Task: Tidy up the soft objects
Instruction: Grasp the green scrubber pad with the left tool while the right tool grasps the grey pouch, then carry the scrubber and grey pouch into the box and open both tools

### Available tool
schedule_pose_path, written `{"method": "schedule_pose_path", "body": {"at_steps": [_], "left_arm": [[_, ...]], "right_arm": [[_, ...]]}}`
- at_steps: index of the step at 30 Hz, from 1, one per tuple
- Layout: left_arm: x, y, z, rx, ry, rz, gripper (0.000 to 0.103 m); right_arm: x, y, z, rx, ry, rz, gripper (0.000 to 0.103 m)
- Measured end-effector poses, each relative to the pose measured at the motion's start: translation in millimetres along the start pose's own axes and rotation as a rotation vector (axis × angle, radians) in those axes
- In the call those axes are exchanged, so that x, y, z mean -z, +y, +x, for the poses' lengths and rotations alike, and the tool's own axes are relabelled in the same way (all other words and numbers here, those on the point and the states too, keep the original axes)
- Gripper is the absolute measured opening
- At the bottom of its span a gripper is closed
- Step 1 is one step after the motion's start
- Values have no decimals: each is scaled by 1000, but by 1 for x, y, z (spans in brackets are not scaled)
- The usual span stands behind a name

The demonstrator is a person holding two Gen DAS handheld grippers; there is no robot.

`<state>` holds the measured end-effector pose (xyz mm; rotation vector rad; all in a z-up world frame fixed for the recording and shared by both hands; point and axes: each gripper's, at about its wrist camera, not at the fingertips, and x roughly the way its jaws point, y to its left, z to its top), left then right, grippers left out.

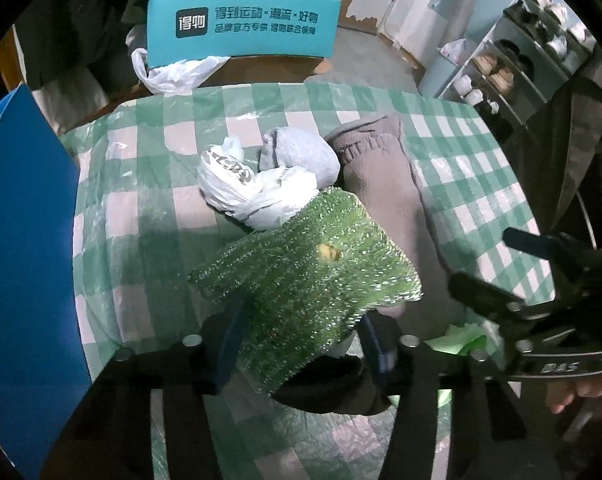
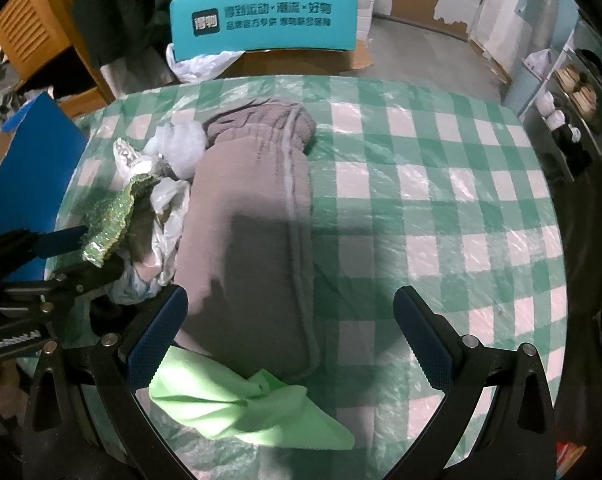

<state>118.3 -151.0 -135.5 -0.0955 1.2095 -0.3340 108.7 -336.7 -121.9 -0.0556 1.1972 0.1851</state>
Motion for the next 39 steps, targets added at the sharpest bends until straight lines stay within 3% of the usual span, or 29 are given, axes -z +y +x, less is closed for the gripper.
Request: {"method": "schedule_pose_path", "body": {"at_steps": [5, 11, 19, 25, 32, 35, 39], "left_arm": [[1, 9, -3, 44, -4, -47, 32], [2, 21, -8, 55, -35, -89, 22], [4, 33, -10, 42, -43, -112, 20], [8, 42, -10, 36, -41, -126, 20], [7, 46, -6, 37, -32, -132, 20], [7, 45, -6, 37, -32, -132, 20], [7, 45, -7, 39, -34, -133, 19]], "right_arm": [[-3, 10, 15, -15, 21, -22, 101], [-3, 18, 32, -33, 59, -32, 101], [-2, 32, 54, 16, 97, -58, 101], [-5, 13, 66, 64, 126, -8, 101], [-9, -12, 74, 25, 129, 66, 101], [-8, -14, 75, -9, 121, 54, 87], [-11, -14, 69, -45, 93, 36, 57]]}}
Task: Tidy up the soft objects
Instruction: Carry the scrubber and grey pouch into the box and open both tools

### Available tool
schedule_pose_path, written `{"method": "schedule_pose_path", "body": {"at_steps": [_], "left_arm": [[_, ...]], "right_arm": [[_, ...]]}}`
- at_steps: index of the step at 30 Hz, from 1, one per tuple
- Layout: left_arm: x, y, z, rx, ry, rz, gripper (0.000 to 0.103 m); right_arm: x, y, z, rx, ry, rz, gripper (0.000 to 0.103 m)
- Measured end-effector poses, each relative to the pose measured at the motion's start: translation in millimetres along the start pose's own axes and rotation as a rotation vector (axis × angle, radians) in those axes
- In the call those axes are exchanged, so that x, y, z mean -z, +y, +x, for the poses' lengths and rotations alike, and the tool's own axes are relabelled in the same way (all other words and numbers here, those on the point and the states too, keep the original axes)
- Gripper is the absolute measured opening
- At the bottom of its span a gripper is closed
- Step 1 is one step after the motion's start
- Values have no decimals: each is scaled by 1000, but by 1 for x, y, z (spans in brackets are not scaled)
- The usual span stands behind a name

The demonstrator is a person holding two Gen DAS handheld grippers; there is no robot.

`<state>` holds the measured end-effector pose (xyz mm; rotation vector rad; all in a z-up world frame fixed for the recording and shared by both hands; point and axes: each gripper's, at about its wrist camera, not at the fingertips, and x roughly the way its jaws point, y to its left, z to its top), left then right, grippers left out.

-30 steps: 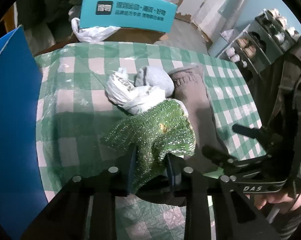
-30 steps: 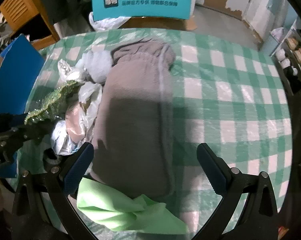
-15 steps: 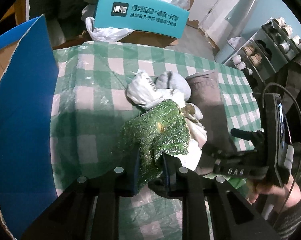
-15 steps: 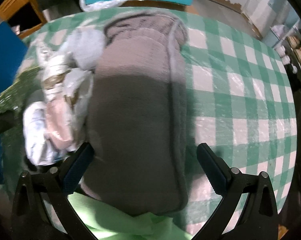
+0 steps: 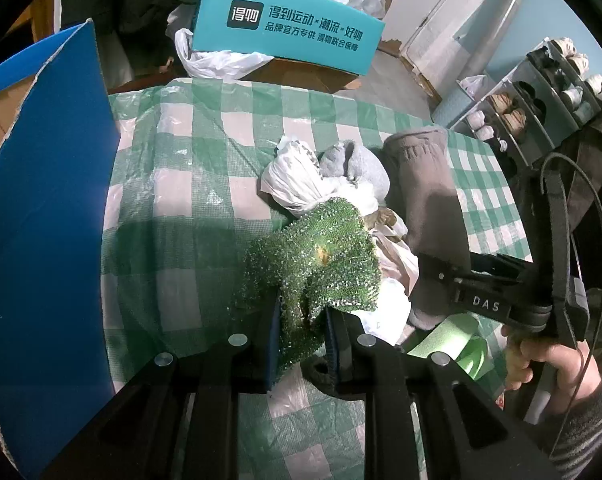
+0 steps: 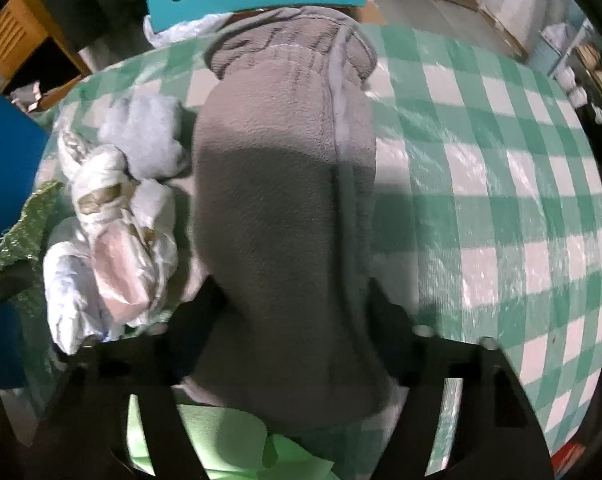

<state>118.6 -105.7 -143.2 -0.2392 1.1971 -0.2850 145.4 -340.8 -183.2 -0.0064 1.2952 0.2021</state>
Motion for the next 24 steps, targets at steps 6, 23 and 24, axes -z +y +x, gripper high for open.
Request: {"method": "schedule_pose_path", "body": {"at_steps": [6, 23, 24], "left_arm": [[0, 1, -6, 2, -18, 6, 17], [1, 6, -44, 9, -100, -14, 17], [1, 6, -46, 9, -104, -15, 17]], "right_arm": [[-1, 10, -13, 28, -46, -38, 28], [-21, 43, -79, 65, -209, -105, 26], [-19, 43, -83, 61, -208, -107, 26]]}}
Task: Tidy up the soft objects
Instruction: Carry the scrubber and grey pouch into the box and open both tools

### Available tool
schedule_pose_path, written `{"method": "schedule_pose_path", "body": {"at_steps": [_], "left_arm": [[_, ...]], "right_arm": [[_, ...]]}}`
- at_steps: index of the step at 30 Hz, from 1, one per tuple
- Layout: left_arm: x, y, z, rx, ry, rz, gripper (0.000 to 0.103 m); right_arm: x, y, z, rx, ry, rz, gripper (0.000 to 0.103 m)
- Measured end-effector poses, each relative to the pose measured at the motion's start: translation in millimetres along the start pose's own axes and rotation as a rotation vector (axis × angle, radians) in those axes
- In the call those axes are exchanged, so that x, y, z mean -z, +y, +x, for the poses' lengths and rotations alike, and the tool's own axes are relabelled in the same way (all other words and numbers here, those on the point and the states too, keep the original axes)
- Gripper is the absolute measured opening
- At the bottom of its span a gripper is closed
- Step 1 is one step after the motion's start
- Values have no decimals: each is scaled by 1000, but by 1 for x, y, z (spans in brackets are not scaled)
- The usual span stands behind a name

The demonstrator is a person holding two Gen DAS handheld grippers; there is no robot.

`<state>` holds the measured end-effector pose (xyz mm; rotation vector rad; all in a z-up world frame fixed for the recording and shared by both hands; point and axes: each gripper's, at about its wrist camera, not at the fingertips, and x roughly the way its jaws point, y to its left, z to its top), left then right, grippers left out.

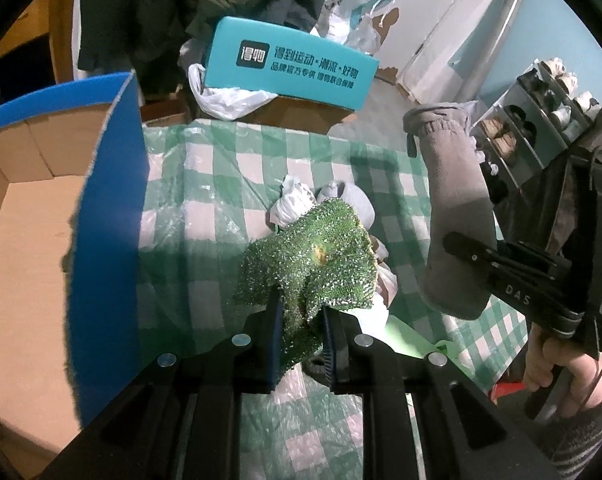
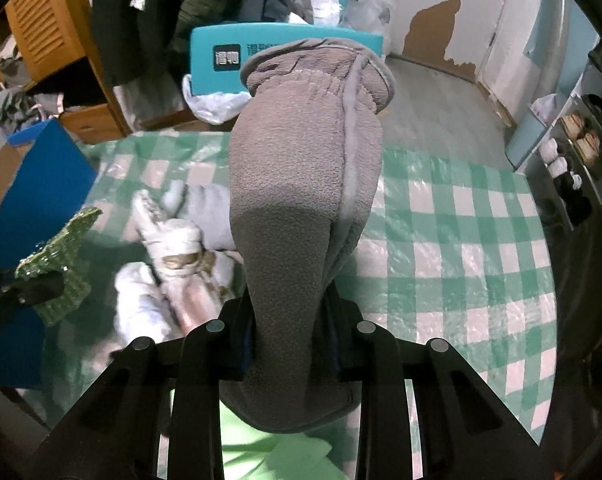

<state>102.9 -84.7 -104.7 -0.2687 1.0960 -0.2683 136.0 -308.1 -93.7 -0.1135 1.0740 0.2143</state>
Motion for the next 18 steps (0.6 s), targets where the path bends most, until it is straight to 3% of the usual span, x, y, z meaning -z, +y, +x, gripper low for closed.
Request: {"method": "schedule_pose_path", "body": {"at_steps": [18], "left_arm": [[1, -6, -56, 9, -90, 17, 17]], "right_arm": [[5, 22, -57, -62, -53, -28, 26]]}}
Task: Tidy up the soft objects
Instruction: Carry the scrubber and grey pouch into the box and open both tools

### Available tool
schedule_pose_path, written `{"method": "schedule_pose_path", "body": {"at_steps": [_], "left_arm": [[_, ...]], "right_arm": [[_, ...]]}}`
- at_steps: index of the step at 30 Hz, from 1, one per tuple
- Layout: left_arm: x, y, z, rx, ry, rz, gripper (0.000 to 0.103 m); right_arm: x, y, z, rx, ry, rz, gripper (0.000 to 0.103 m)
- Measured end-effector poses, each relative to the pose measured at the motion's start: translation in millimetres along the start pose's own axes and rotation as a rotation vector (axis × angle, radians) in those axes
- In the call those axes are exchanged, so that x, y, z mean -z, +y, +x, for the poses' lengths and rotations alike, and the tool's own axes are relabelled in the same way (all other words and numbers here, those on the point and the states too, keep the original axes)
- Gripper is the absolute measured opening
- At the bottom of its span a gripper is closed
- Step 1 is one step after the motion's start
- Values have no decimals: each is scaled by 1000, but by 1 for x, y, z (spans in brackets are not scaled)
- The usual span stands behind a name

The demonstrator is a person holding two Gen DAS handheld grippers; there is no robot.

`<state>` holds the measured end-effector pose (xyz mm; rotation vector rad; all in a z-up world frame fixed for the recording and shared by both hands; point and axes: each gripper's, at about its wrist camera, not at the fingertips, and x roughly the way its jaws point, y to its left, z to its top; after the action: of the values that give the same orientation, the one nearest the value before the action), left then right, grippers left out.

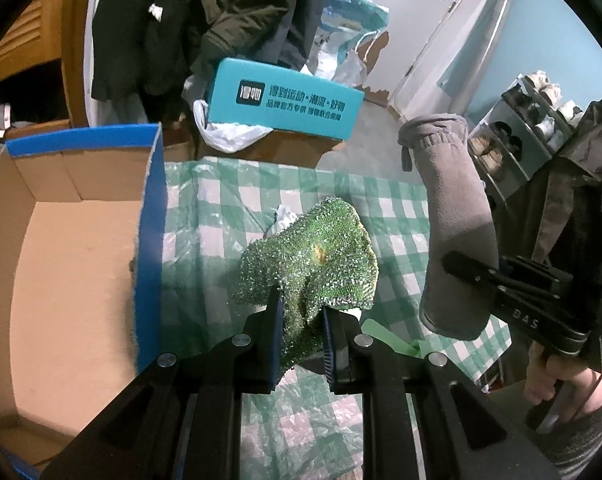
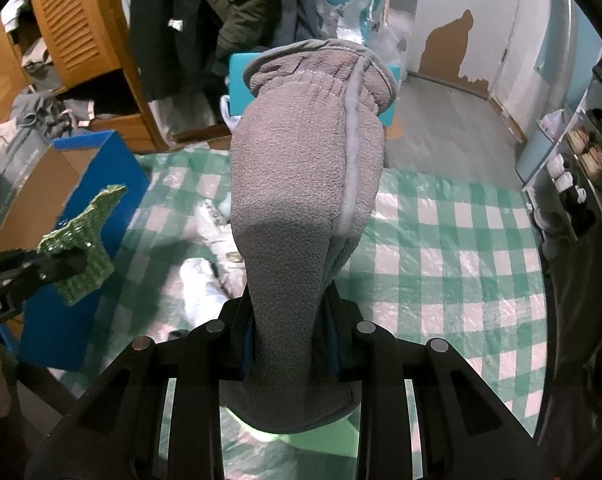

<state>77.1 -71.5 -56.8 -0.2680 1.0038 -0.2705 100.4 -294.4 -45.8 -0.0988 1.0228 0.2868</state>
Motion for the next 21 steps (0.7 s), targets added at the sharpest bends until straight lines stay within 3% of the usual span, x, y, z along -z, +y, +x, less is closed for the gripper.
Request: {"method": "schedule_pose_path", "body": {"at_steps": [21], "left_arm": [[3, 3, -44, -29, -65, 11, 17]], "right_arm": [[-5, 32, -34, -70, -48, -70, 26]]}}
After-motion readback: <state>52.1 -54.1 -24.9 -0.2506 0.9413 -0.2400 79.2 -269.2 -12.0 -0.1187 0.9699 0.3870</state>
